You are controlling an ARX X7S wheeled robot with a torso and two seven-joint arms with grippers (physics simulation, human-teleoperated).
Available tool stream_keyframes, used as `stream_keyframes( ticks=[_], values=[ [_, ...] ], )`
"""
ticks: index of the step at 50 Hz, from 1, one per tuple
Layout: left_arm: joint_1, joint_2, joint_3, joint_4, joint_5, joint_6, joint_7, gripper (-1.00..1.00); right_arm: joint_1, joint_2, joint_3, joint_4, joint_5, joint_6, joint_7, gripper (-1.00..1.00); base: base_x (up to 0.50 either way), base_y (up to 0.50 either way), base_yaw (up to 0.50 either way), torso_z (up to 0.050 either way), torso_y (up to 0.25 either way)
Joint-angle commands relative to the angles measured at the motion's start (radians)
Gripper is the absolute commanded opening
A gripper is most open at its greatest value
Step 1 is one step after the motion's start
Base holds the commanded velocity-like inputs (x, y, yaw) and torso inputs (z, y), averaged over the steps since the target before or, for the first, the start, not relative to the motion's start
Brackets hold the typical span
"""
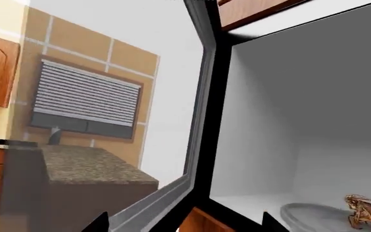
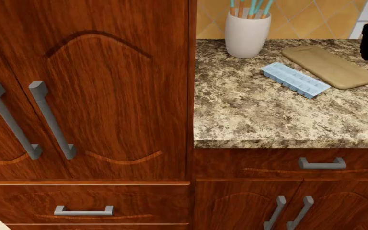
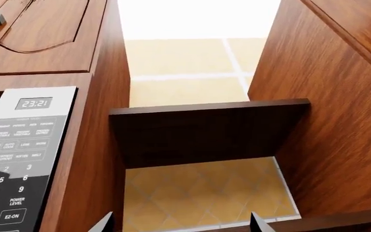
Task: Open the microwave door
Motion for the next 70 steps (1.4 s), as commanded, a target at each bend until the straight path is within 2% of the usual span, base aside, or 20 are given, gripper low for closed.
stream_keyframes(
  ticks=[1, 11, 16, 25, 39, 52, 61, 67, 70],
  values=[
    [-0.037, -0.145, 0.05, 0.01, 0.009, -0.044, 0.02, 1.0, 0.017, -0.006, -0.014, 0.0, 0.001, 0.005, 0.003, 1.0, 0.0, 0.0, 0.0, 0.0, 0.0],
    [-0.046, -0.251, 0.161, -0.026, 0.097, 0.0, 0.1, 1.0, 0.027, -0.002, -0.015, -0.005, 0.008, 0.01, 0.009, 1.0, 0.0, 0.0, 0.0, 0.0, 0.0],
    [-0.072, -0.289, 0.259, -0.066, 0.175, 0.033, 0.178, 1.0, 0.043, 0.0, -0.019, -0.005, 0.015, 0.02, 0.013, 1.0, 0.0, 0.0, 0.0, 0.0, 0.0],
    [-0.152, -0.318, 0.438, -0.15, 0.332, 0.085, 0.326, 1.0, 0.063, 0.002, -0.024, -0.006, 0.021, 0.03, 0.018, 1.0, 0.0, 0.0, 0.0, 0.0, 0.0],
    [-0.292, -0.353, 0.628, -0.263, 0.58, 0.145, 0.542, 1.0, 0.076, 0.003, -0.035, -0.009, 0.023, 0.036, 0.023, 1.0, 0.0, 0.0, 0.0, 0.0, 0.0],
    [-0.292, -0.337, 0.711, -0.462, 0.932, 0.231, 0.842, 1.0, 0.102, 0.004, -0.05, -0.019, 0.026, 0.058, 0.037, 1.0, 0.0, 0.0, 0.0, 0.0, 0.0],
    [-0.298, -0.255, 0.703, -0.691, 1.148, 0.36, 0.963, 1.0, 0.118, 0.013, -0.054, -0.022, 0.032, 0.074, 0.047, 1.0, 0.0, 0.0, 0.0, 0.0, 0.0],
    [-0.3, -0.201, 0.639, -0.873, 1.338, 0.472, 1.029, 1.0, 0.128, 0.019, -0.057, -0.026, 0.035, 0.086, 0.054, 1.0, 0.0, 0.0, 0.0, 0.0, 0.0],
    [-0.302, -0.153, 0.505, -0.996, 1.55, 0.565, 1.086, 1.0, 0.134, 0.019, -0.066, -0.028, 0.032, 0.095, 0.058, 1.0, 0.0, 0.0, 0.0, 0.0, 0.0]
  ],
)
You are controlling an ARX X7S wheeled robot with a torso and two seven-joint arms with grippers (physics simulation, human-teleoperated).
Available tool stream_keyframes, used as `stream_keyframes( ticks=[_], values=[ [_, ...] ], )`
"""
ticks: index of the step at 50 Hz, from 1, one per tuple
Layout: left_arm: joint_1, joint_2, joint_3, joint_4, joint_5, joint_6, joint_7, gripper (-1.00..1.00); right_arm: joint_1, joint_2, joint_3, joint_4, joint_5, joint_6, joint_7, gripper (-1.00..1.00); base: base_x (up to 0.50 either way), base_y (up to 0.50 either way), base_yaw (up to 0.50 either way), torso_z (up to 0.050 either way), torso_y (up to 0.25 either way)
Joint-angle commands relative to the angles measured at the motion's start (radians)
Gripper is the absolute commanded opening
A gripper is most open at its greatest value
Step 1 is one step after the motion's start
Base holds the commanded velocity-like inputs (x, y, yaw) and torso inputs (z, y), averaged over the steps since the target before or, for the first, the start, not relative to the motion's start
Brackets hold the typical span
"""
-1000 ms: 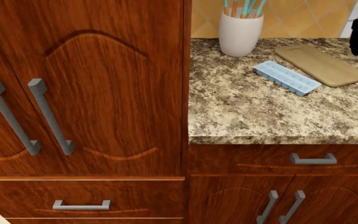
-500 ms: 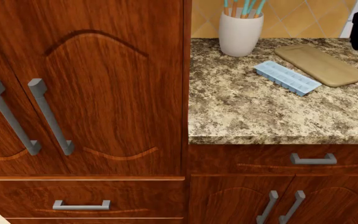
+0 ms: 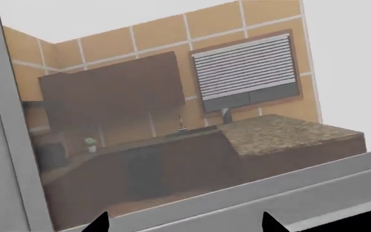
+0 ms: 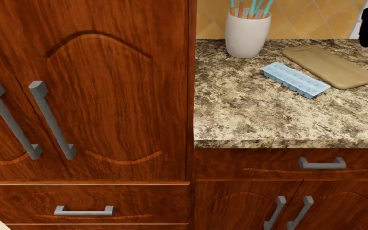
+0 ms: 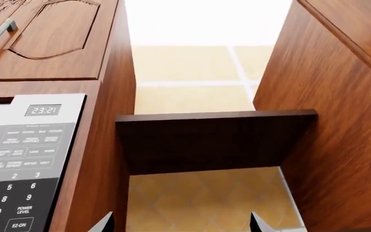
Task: Open the microwave door
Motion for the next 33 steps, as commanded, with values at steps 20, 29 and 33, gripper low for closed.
stream_keyframes(
  ticks=[20, 29, 33],
  values=[
    [-0.011, 0.164, -0.968, -0.35, 1.461, 0.534, 0.375, 1.0, 0.046, -0.011, -0.073, 0.002, -0.03, 0.047, 0.015, 1.0, 0.0, 0.0, 0.0, 0.0, 0.0],
    [-0.011, 0.123, -0.982, -0.278, 1.508, 0.562, 0.442, 1.0, 0.036, -0.019, -0.083, 0.009, -0.043, 0.031, 0.012, 1.0, 0.0, 0.0, 0.0, 0.0, 0.0],
    [-0.011, 0.076, -0.985, -0.221, 1.538, 0.583, 0.494, 1.0, 0.031, -0.025, -0.088, 0.014, -0.049, 0.021, 0.009, 1.0, 0.0, 0.0, 0.0, 0.0, 0.0]
  ],
)
